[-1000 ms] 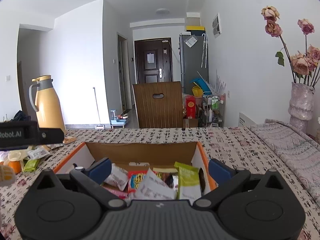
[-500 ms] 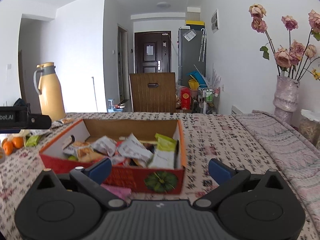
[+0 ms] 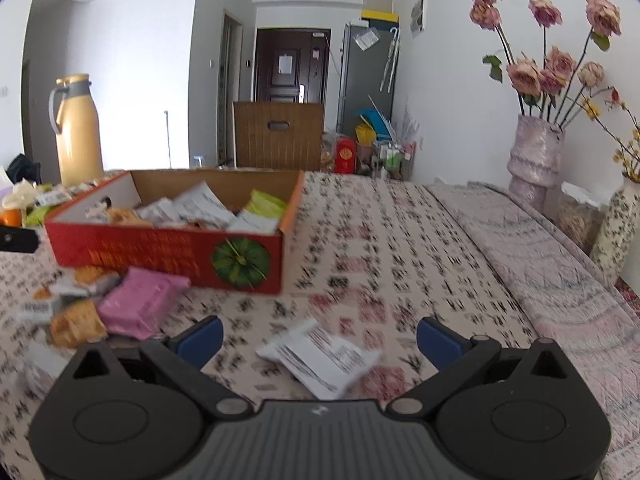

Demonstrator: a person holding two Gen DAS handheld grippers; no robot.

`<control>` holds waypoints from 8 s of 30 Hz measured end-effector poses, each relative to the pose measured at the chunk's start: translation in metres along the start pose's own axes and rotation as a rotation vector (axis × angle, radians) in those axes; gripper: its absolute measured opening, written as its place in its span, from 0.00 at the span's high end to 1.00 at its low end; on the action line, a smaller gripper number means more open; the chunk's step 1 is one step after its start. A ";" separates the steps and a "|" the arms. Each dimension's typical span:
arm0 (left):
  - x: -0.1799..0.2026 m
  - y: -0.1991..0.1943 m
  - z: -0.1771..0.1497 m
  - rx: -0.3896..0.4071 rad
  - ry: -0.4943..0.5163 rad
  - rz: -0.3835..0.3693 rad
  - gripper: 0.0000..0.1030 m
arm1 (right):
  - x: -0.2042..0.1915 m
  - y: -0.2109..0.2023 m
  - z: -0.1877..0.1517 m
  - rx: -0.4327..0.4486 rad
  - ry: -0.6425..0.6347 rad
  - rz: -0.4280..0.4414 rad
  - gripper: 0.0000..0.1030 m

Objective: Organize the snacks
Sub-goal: 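Withdraw both tools from the box back over the snack pile, then grasp a white packet with the right tool and lift it, then grasp a pale blue packet with the left tool while the right tool holds its packet, then carry both packets into the box and open both tools, then withdraw both tools from the box back over the snack pile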

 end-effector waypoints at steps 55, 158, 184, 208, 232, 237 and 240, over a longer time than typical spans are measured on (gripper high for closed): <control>0.005 0.015 -0.017 -0.084 0.007 0.008 0.00 | 0.032 0.101 0.026 -0.199 0.005 0.080 0.00; 0.034 -0.016 -0.067 -0.083 0.123 -0.081 0.51 | -0.058 -0.039 -0.058 0.078 0.138 0.231 0.61; 0.013 -0.036 0.031 0.123 0.088 -0.137 0.51 | -0.092 -0.033 0.043 0.228 0.081 0.249 0.61; 0.002 0.039 0.132 0.159 0.020 -0.070 0.51 | -0.117 0.051 0.154 0.236 0.062 0.210 0.61; -0.026 0.081 0.126 0.152 -0.097 -0.011 0.00 | -0.120 0.093 0.138 0.181 0.091 0.199 0.00; -0.028 0.080 0.127 0.153 -0.110 -0.016 0.00 | -0.118 0.089 0.139 0.171 0.101 0.208 0.00; -0.028 0.078 0.127 0.156 -0.111 -0.017 0.00 | -0.118 0.089 0.138 0.170 0.095 0.208 0.00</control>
Point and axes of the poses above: each gripper's, at about its wrist camera, not at the fingertips, and y roughly the way its jaws point, x to its right, z to its top, the point moved 1 cm from there along y, roughly the way its jaws point, and after that the axes turned 15 degrees about -x, right-handed, at the moved point
